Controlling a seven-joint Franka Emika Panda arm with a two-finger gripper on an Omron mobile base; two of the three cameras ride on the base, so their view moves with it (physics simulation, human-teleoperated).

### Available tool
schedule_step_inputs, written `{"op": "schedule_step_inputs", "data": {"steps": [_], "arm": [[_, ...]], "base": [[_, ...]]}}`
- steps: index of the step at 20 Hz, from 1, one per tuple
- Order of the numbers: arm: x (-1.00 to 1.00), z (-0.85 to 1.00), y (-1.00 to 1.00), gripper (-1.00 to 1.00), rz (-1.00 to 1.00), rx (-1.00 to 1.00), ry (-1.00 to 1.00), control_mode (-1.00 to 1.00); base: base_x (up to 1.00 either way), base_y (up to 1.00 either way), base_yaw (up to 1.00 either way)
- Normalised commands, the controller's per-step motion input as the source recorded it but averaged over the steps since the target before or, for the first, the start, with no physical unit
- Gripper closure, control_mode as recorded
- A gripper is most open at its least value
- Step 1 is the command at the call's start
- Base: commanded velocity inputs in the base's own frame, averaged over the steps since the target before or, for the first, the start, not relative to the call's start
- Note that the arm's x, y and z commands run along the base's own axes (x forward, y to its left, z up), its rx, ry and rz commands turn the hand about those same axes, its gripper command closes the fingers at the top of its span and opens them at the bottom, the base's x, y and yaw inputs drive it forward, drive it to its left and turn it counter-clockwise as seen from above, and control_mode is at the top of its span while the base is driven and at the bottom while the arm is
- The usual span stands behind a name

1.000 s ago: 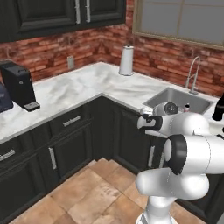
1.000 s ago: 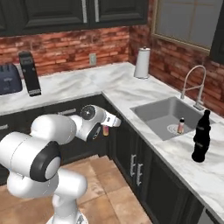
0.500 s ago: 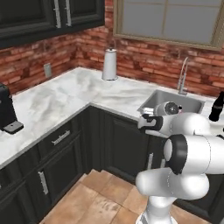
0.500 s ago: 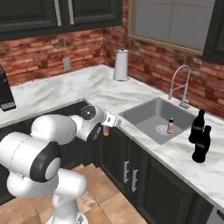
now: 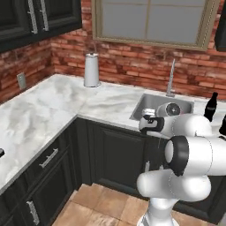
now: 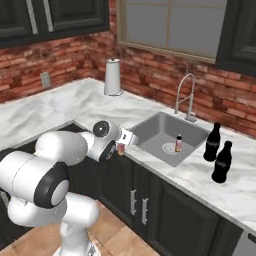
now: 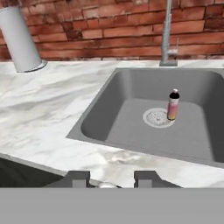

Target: Place the large bottle from the dining counter next to the other large bottle outside the sink, and place the small bottle from the dining counter next to the other small bottle inside the sink.

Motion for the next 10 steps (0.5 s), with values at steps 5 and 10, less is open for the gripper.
{"op": "schedule_step_inputs", "data": {"steps": [5, 10], "arm": [[0.00, 0.00, 0.00, 1.00, 0.00, 0.00, 0.00, 1.00], [0.00, 0.00, 0.00, 1.00, 0.00, 0.00, 0.00, 1.00]], "base": [[0.65, 0.05, -0.35], [0.55, 0.35, -0.35]]}}
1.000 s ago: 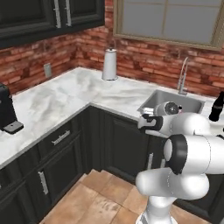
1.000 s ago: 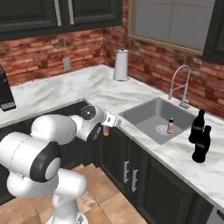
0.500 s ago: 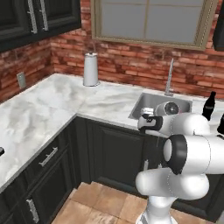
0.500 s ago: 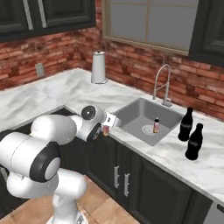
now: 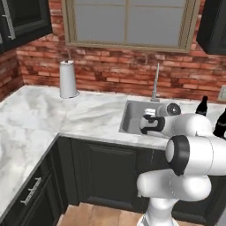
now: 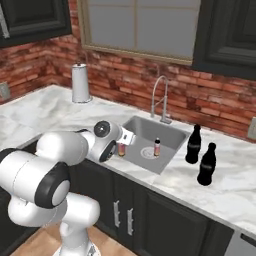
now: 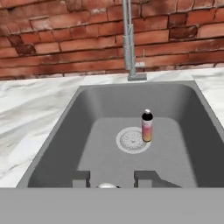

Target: Place the large bottle from the dining counter next to the other large bottle outside the sink, and place the small bottle from the dining counter next to the other small bottle inside the sink.

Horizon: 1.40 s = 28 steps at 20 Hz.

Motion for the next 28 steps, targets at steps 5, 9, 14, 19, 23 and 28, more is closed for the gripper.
{"op": "schedule_step_inputs", "data": {"steps": [5, 9, 14, 19, 23, 28], "arm": [[0.00, 0.00, 0.00, 1.00, 0.00, 0.00, 0.00, 1.00], [0.00, 0.00, 0.00, 1.00, 0.00, 0.00, 0.00, 1.00], [0.00, 0.00, 0.00, 1.00, 0.00, 0.00, 0.00, 1.00], [0.00, 0.00, 0.00, 1.00, 0.00, 0.00, 0.00, 1.00], [0.00, 0.00, 0.00, 1.00, 0.00, 0.00, 0.00, 1.00], [0.00, 0.00, 0.00, 1.00, 0.00, 0.00, 0.00, 1.00]], "base": [[0.48, 0.60, -0.29], [0.51, 0.45, -0.27], [0.62, 0.02, -0.23], [0.55, 0.00, -0.18], [0.28, 0.02, -0.05], [0.01, 0.00, 0.00]]}}
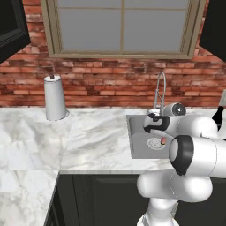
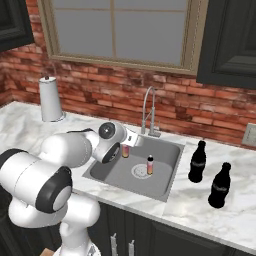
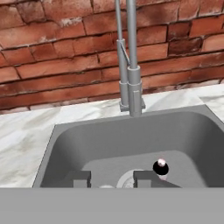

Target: Place the large bottle from the dining counter next to the other large bottle outside the sink, and place the small bottle from the dining counter next to the other small bottle inside the sink.

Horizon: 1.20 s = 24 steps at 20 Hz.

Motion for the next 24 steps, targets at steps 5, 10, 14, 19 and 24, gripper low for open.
{"op": "schedule_step_inputs", "data": {"steps": [5, 10, 14, 19, 24], "arm": [[0.00, 0.00, 0.00, 1.00, 0.00, 0.00, 0.00, 1.00], [0.00, 0.00, 0.00, 1.00, 0.00, 0.00, 0.00, 1.00], [0.00, 0.00, 0.00, 1.00, 0.00, 0.00, 0.00, -1.00], [0.00, -0.04, 0.00, 1.00, 0.00, 0.00, 0.00, -1.00], [0.00, -0.09, 0.00, 1.00, 0.00, 0.00, 0.00, -1.00]], "base": [[0.00, 0.00, 0.00], [0.00, 0.00, 0.00], [0.00, 0.00, 0.00], [0.00, 0.00, 0.00], [0.00, 0.00, 0.00]]}}
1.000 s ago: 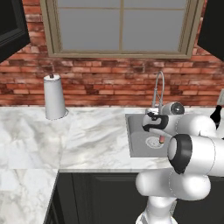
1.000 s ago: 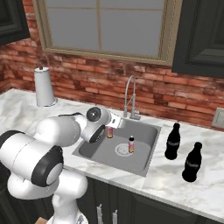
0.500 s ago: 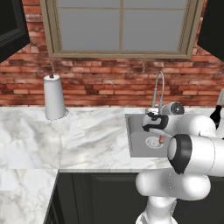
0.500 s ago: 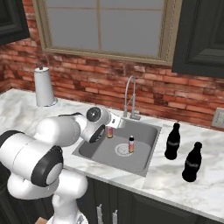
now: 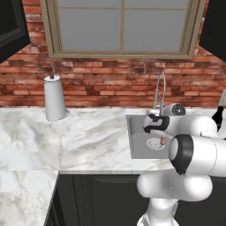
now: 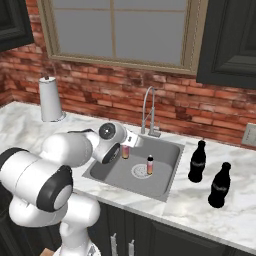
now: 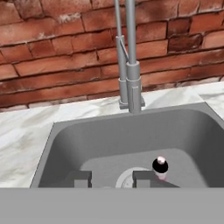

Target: Place the large bottle from the dining counter next to the other large bottle outside the sink, and place the small bottle from the dining counter next to the other small bottle inside the sink.

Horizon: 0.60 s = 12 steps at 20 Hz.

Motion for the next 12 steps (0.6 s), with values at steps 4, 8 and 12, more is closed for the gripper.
{"op": "schedule_step_inputs", "data": {"steps": [4, 8, 12], "arm": [[0.00, -0.19, 0.00, 1.00, 0.00, 0.00, 0.00, -1.00], [0.00, -0.26, 0.00, 1.00, 0.00, 0.00, 0.00, -1.00], [0.01, -0.24, 0.00, 1.00, 0.00, 0.00, 0.00, -1.00]], "base": [[0.00, 0.00, 0.00], [0.00, 0.00, 0.00], [0.00, 0.00, 0.00]]}}
